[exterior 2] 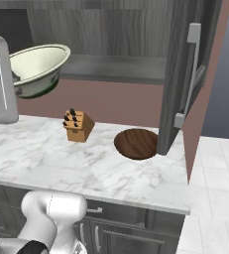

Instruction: Open the cabinet. Pick the bowls from the counter and place them in the cabinet. Then close the cabinet.

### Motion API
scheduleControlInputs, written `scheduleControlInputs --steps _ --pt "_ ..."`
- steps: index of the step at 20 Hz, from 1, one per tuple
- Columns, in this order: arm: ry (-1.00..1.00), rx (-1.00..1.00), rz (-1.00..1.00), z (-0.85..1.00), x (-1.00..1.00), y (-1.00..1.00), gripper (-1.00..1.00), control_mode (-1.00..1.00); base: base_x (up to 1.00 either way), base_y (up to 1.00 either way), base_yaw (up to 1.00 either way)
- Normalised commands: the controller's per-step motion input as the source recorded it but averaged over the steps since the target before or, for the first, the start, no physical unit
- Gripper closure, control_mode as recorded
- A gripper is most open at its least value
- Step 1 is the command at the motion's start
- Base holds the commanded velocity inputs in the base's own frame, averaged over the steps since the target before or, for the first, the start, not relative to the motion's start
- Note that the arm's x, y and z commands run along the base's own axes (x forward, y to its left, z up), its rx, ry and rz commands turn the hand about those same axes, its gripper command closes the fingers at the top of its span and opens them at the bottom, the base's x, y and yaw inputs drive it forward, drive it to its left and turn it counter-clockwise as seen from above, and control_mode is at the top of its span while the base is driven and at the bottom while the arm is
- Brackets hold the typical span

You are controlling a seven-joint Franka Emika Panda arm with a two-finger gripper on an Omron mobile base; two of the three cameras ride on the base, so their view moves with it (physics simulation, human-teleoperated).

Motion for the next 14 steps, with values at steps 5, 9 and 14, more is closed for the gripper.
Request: scheduleControlInputs --steps 5,9,14 --pt "0.07 0.05 0.00 0.00 0.40 0.00 1.00 -1.00 0.00 0.00 0.00" --pt "0.01 0.05 0.00 0.00 0.42 0.00 1.00 -1.00 0.00 0.00 0.00" --pt "0.00 0.04 0.00 -0.01 0.41 0.00 1.00 -1.00 0.00 0.00 0.00"
